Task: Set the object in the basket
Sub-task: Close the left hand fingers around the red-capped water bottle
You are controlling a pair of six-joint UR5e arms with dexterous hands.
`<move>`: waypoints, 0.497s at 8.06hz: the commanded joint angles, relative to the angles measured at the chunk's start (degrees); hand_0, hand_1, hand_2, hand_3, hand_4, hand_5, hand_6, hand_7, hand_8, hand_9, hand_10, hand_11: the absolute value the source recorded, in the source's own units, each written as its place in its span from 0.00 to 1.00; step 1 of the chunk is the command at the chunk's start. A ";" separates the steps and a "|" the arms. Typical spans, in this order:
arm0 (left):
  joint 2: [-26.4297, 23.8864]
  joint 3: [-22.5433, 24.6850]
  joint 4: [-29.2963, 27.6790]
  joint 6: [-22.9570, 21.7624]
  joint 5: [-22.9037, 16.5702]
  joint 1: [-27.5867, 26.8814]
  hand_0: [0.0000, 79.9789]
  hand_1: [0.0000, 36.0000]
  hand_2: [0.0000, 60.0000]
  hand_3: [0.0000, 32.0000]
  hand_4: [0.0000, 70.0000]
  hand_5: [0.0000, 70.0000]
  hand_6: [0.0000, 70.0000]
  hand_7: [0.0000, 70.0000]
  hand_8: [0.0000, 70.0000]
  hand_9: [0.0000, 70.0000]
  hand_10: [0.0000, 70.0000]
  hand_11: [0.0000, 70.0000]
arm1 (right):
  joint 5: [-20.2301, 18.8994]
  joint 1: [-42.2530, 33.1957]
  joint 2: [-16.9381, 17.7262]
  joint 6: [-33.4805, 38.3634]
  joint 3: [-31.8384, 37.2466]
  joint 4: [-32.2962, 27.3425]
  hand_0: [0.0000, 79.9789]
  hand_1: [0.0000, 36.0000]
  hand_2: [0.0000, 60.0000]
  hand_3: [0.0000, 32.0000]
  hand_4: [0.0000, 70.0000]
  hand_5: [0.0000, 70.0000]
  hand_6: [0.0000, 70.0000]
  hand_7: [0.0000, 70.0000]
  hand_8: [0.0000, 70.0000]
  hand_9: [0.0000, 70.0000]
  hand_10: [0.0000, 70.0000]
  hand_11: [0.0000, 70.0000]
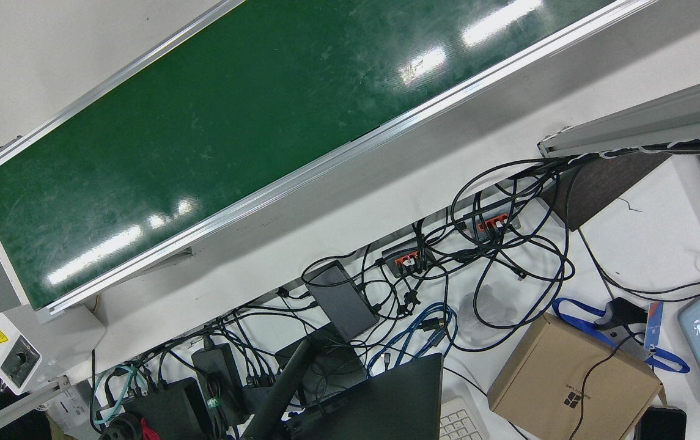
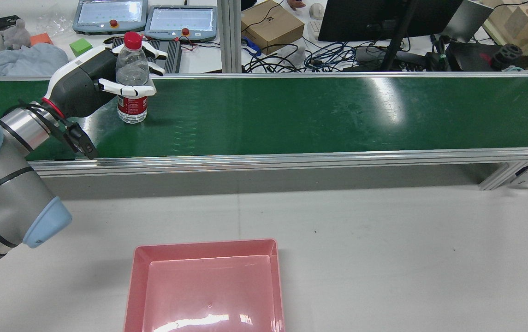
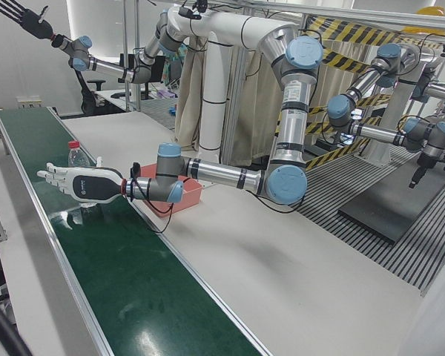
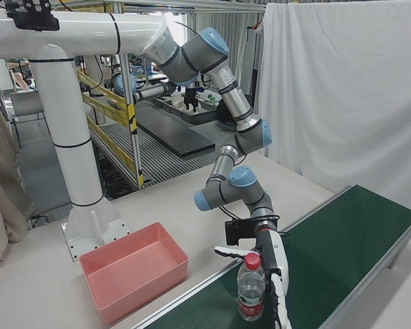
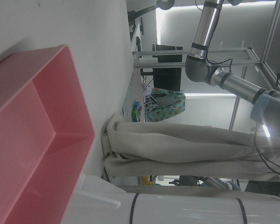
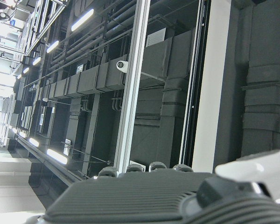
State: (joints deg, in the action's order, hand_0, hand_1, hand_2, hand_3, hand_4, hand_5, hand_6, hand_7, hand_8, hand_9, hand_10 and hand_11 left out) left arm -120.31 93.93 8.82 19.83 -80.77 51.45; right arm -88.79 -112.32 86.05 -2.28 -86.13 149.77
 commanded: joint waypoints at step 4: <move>-2.21 8.52 9.35 0.29 -0.17 0.68 1.00 0.92 1.00 0.00 1.00 1.00 1.00 1.00 1.00 1.00 1.00 1.00 | -0.07 0.00 0.00 0.00 0.00 0.00 0.00 0.00 0.00 0.00 0.00 0.00 0.00 0.00 0.00 0.00 0.00 0.00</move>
State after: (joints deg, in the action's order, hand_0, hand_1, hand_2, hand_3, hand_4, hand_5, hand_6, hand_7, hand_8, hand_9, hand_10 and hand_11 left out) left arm -122.10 97.10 13.82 20.03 -80.72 52.71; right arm -88.81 -112.33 86.07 -2.29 -86.13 149.76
